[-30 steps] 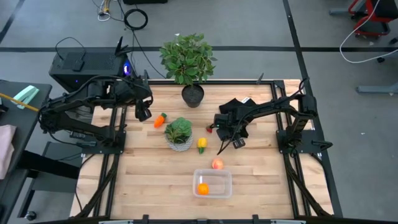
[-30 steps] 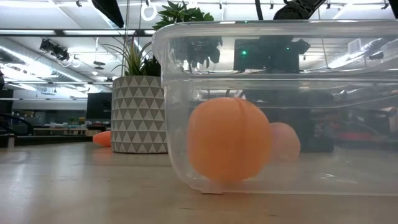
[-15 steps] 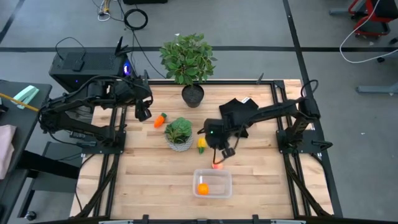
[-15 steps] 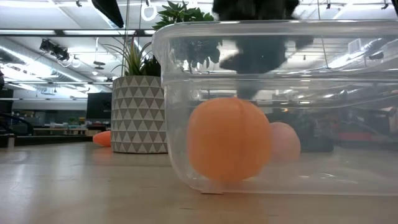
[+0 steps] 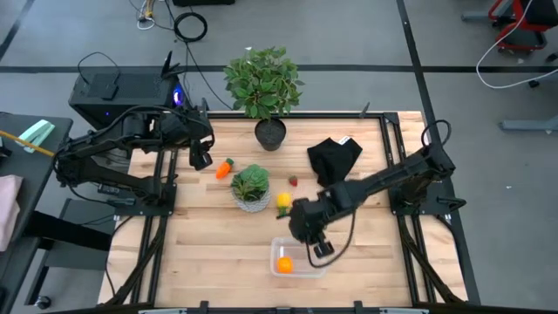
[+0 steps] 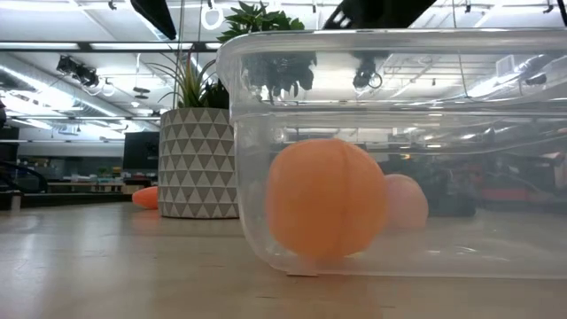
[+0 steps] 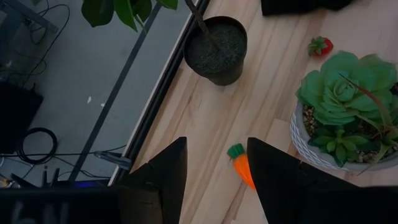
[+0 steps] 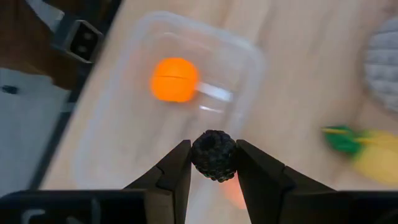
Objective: Pick and placing Produce into tupperware
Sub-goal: Put the blackberry in the transparent bin
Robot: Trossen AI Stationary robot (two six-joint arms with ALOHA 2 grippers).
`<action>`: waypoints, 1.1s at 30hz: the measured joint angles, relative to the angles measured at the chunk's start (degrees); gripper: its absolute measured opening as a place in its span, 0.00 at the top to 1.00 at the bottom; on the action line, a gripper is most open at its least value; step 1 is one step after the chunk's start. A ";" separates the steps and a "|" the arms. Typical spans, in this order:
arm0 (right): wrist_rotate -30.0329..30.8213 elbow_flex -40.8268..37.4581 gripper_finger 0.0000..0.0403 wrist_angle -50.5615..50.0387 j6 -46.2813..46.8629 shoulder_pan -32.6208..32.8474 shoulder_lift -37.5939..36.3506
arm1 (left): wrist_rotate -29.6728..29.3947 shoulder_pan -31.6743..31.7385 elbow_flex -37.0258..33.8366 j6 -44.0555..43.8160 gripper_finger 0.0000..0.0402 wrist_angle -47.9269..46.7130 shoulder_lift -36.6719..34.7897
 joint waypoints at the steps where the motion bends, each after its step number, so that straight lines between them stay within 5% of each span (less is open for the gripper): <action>1: 0.33 0.00 0.69 0.05 1.41 1.24 0.00 | 0.00 0.00 0.00 0.01 0.57 0.00 0.00; 16: 6.91 -1.07 0.69 4.20 14.26 12.66 0.20 | 0.00 -0.04 0.00 -0.07 0.57 0.00 0.00; 33: 6.89 -9.01 0.68 12.32 19.43 13.55 0.26 | 0.00 -0.04 0.00 -0.02 0.57 -0.01 0.00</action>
